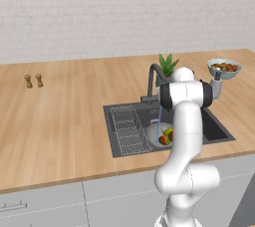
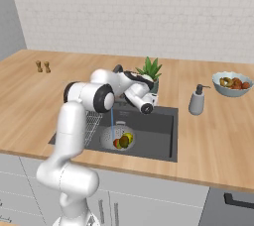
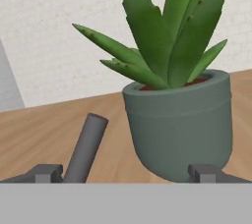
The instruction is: Put the colander in the sink, put the pear, mango, mango in the colander, and turn on the sink faucet and pour water over the colander.
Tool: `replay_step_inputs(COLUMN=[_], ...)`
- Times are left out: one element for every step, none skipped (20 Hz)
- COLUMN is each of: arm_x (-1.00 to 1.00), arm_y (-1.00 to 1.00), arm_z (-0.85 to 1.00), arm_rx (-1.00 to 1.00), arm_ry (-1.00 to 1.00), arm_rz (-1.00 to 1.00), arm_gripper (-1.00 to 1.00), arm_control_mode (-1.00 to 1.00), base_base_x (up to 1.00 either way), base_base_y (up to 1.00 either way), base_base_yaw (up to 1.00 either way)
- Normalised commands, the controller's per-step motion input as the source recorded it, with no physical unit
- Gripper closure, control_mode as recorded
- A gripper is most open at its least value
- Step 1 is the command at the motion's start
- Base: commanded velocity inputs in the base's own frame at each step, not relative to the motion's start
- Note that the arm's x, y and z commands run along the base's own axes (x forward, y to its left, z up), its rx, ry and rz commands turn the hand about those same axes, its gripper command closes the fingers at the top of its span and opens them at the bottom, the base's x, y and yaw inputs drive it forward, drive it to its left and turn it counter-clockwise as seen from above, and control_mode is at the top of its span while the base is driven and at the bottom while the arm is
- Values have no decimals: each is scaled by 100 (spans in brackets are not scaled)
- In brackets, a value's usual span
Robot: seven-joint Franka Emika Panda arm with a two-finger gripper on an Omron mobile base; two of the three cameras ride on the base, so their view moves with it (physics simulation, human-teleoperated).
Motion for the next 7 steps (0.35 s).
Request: replay_step_inputs(arm_x=[0, 0, 0, 0, 0, 0, 0], arm_y=[-43, -38, -29, -30, -24, -17, -16], arm_z=[0, 0, 0, 0, 0, 0, 0], arm_rx=[0, 0, 0, 0, 0, 0, 0], arm_ry=[0, 0, 0, 0, 0, 0, 0], arm_rz=[0, 0, 0, 0, 0, 0, 0], arm_gripper=[-100, -100, -100, -100, -100, -100, -100], arm_control_mode=[-100, -100, -100, -100, -100, -100, -100], base_base_x=[0, 0, 0, 0, 0, 0, 0], base_base_y=[0, 0, 0, 0, 0, 0, 0], base_base_yaw=[0, 0, 0, 0, 0, 0, 0])
